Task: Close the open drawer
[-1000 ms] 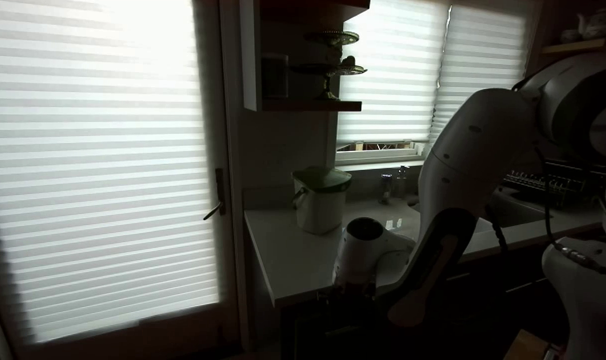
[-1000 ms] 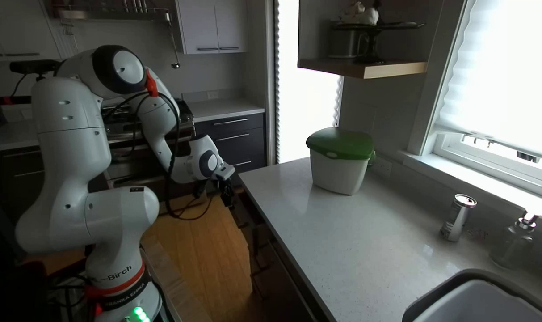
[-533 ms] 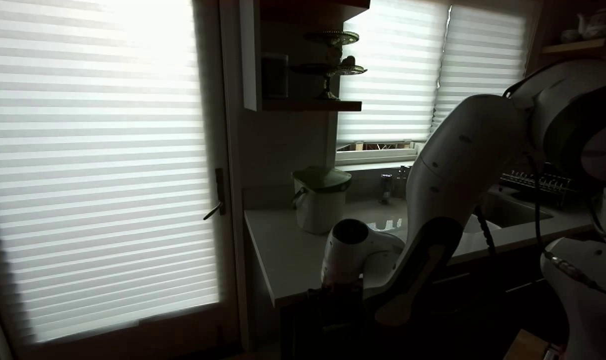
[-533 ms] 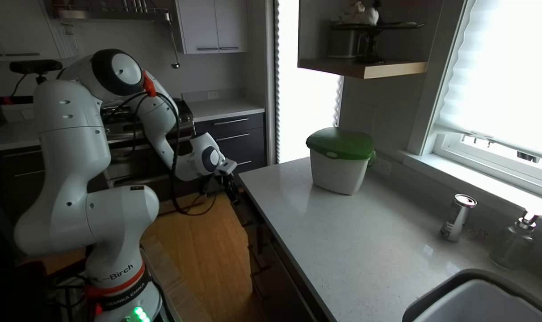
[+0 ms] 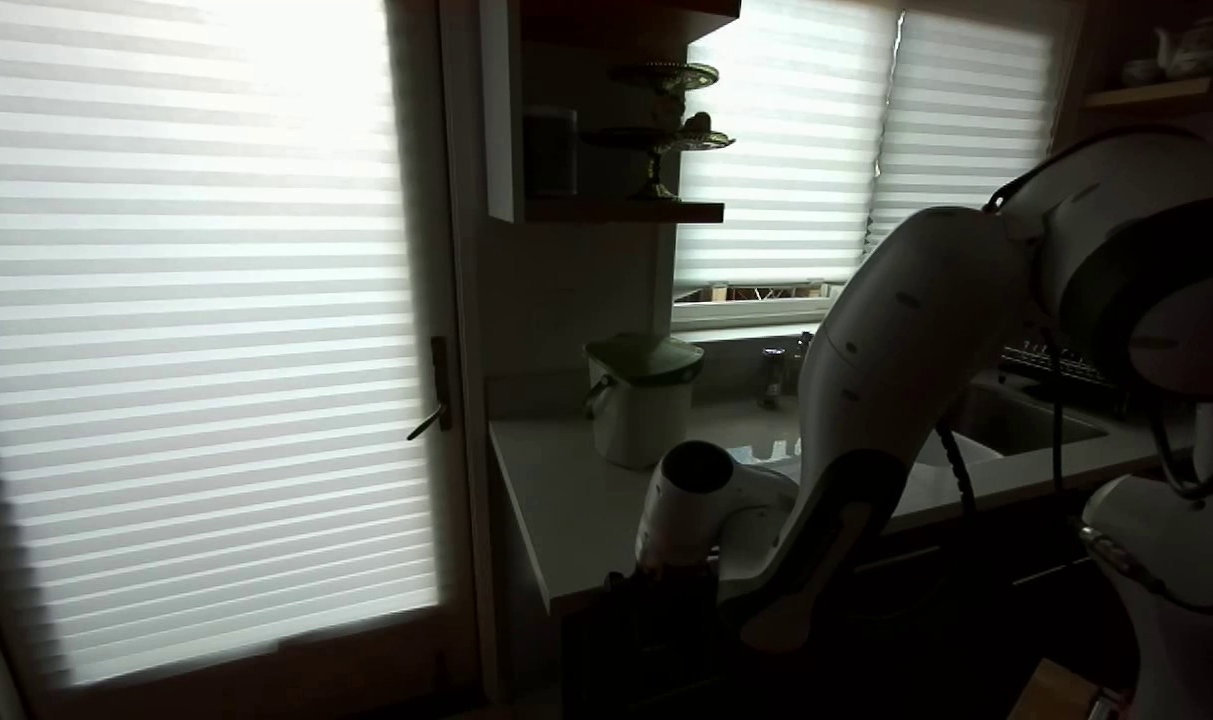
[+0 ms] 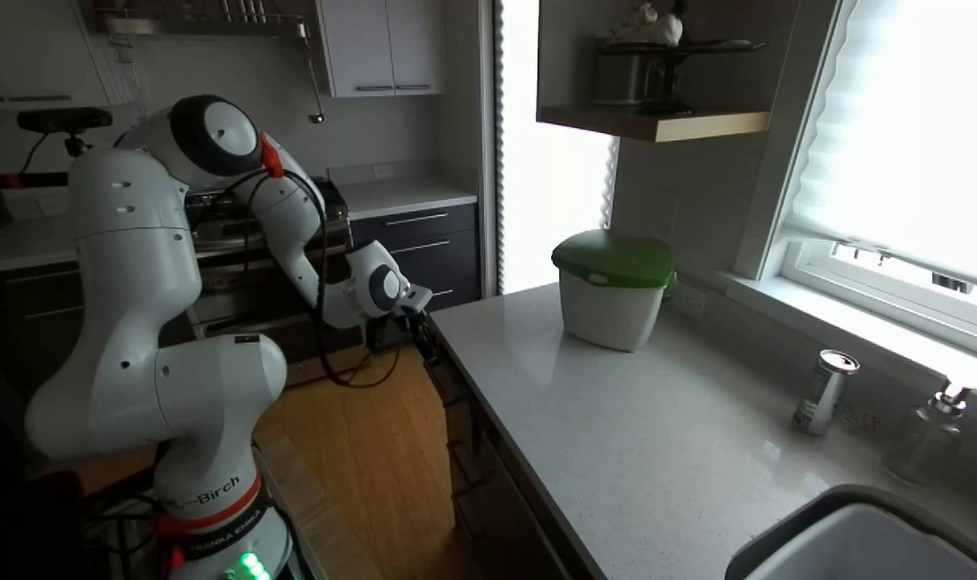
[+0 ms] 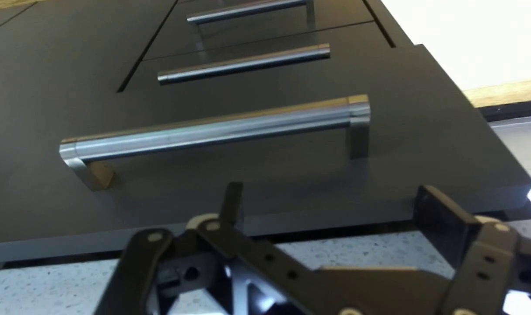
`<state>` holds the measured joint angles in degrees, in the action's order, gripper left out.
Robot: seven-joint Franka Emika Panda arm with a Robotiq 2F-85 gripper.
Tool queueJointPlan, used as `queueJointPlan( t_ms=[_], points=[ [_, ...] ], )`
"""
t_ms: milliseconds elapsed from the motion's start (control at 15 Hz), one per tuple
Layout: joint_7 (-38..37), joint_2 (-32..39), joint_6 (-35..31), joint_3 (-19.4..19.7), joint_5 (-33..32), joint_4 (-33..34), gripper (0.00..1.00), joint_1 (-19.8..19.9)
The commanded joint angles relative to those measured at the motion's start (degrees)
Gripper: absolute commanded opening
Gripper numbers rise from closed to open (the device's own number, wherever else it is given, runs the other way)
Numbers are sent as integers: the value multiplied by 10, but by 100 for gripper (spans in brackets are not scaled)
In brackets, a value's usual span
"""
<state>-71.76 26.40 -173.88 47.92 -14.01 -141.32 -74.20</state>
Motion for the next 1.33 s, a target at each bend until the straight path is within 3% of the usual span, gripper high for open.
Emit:
queueJointPlan(
  t_ms=[0, 200, 333, 400, 600, 867, 1133, 1200, 1267],
  points=[
    [33, -1, -34, 42, 13, -21, 100, -40],
    [71, -36, -32, 108, 18, -53, 100, -108],
    [120, -100, 30, 130, 20, -81, 100, -142],
    [116, -139, 53, 137, -28, -94, 100, -147],
    [139, -183, 123, 157, -39, -103, 100, -181],
    [172, -198, 171, 138, -21, -89, 100, -166],
    [243, -187, 156, 119, 6, -90, 100, -133],
    [200, -181, 158, 134, -15, -86, 100, -155],
    [215, -181, 158, 131, -11, -86, 100, -147]
  ],
)
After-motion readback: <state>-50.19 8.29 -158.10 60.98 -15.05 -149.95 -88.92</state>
